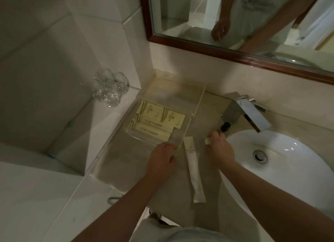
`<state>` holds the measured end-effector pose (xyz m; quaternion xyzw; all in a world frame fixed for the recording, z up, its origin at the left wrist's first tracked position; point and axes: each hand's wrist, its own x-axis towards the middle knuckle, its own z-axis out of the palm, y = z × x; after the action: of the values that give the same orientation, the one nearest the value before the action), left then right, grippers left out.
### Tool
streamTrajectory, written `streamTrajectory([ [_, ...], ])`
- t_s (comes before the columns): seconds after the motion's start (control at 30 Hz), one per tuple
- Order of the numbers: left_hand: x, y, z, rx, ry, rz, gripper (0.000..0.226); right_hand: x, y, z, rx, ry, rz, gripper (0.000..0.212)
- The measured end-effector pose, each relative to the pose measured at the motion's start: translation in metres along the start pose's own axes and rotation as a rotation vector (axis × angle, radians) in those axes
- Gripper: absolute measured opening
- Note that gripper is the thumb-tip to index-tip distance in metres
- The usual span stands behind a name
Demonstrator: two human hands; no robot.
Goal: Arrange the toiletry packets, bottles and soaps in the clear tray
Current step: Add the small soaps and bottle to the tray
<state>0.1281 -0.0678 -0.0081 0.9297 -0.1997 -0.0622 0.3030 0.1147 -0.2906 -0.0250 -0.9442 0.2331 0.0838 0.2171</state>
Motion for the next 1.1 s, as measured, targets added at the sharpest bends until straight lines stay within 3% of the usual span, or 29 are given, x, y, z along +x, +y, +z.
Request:
streamTrajectory([
  [0.13,0.005,-0.005,-0.004,0.016,-0.028,0.070,0.032,0.001,-0.005,0.002,0.006,-0.015,0.036,0.032],
  [0.27,0.008,0.006,0.005,0.087,-0.204,0.288,0.035,0.000,-0.016,-0.001,0.071,-0.003,0.060,0.032],
  [0.4,0.004,0.009,0.032,0.349,-0.411,0.604,0.031,-0.003,-0.041,-0.012,0.177,0.099,-0.052,0.034],
  [0.47,0.001,0.009,0.036,0.361,-0.478,0.585,0.025,-0.003,-0.055,-0.017,0.194,0.089,-0.101,0.035],
  [0.57,0.005,0.008,0.035,0.506,-0.484,0.724,0.024,-0.002,-0.069,-0.022,0.176,0.049,-0.153,0.036],
  [0.67,0.005,0.003,0.027,0.406,-0.514,0.862,0.012,0.000,-0.078,-0.023,0.163,-0.002,-0.191,0.038],
  [0.73,0.000,-0.004,0.022,0.467,-0.483,0.988,0.010,0.002,-0.082,-0.024,0.152,-0.045,-0.218,0.038],
  [0.83,-0.009,-0.011,0.013,0.382,-0.491,0.997,0.019,0.003,-0.090,-0.023,0.113,-0.096,-0.264,0.039],
  [0.93,-0.015,-0.017,0.002,0.186,-0.383,0.919,0.016,0.006,-0.100,-0.021,0.064,-0.138,-0.334,0.042],
  [1.1,-0.015,-0.029,-0.040,-0.093,-0.167,0.570,0.017,0.014,-0.111,-0.017,-0.001,-0.120,-0.369,0.038],
])
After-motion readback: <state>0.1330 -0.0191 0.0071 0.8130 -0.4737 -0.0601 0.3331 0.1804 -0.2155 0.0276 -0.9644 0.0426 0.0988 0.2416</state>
